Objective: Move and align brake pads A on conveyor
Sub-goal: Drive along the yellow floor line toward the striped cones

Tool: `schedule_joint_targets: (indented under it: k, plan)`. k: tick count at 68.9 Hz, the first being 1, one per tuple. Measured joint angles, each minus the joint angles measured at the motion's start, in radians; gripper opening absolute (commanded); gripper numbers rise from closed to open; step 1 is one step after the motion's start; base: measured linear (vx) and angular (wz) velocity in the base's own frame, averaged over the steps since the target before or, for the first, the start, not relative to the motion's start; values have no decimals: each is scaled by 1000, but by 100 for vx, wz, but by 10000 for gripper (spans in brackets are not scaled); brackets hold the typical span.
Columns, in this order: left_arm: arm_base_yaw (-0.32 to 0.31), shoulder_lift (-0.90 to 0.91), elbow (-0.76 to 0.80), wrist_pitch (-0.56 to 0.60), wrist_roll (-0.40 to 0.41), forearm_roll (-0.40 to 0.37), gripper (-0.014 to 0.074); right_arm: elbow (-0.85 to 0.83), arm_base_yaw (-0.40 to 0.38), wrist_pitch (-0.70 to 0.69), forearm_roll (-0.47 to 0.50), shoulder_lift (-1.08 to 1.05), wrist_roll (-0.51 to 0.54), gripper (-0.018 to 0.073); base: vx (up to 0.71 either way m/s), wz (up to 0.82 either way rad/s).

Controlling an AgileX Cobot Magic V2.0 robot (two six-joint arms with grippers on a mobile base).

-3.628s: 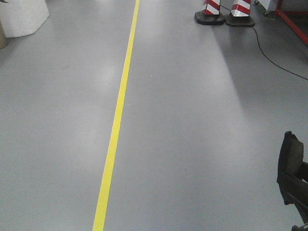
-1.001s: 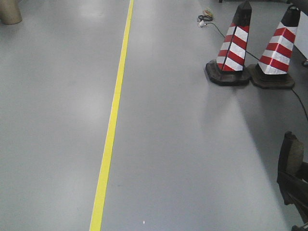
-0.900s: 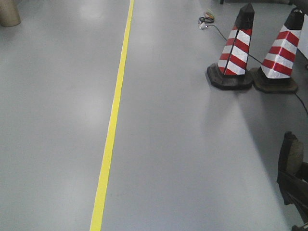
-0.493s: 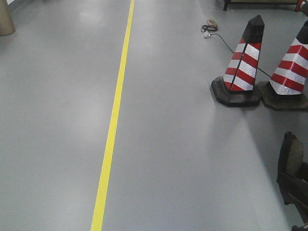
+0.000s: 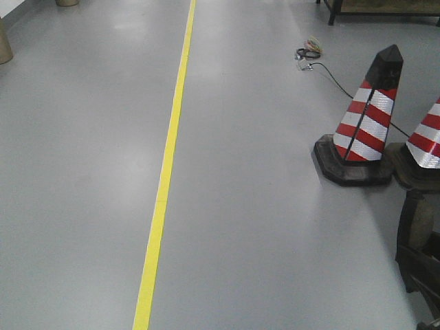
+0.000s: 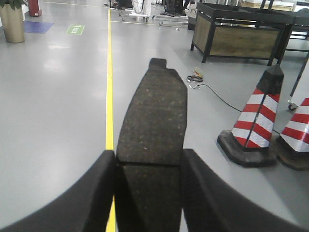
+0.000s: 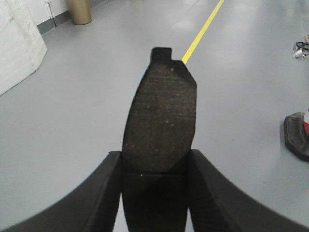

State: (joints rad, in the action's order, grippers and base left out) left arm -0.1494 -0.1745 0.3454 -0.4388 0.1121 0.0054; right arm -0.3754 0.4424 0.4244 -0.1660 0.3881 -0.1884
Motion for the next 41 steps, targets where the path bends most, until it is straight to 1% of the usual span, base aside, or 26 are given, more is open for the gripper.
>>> schedule_joint_targets:
  k: [41]
  plan:
    - [0,0,0,0,0,0,99,0,0,0,0,0,0,55,48,0]
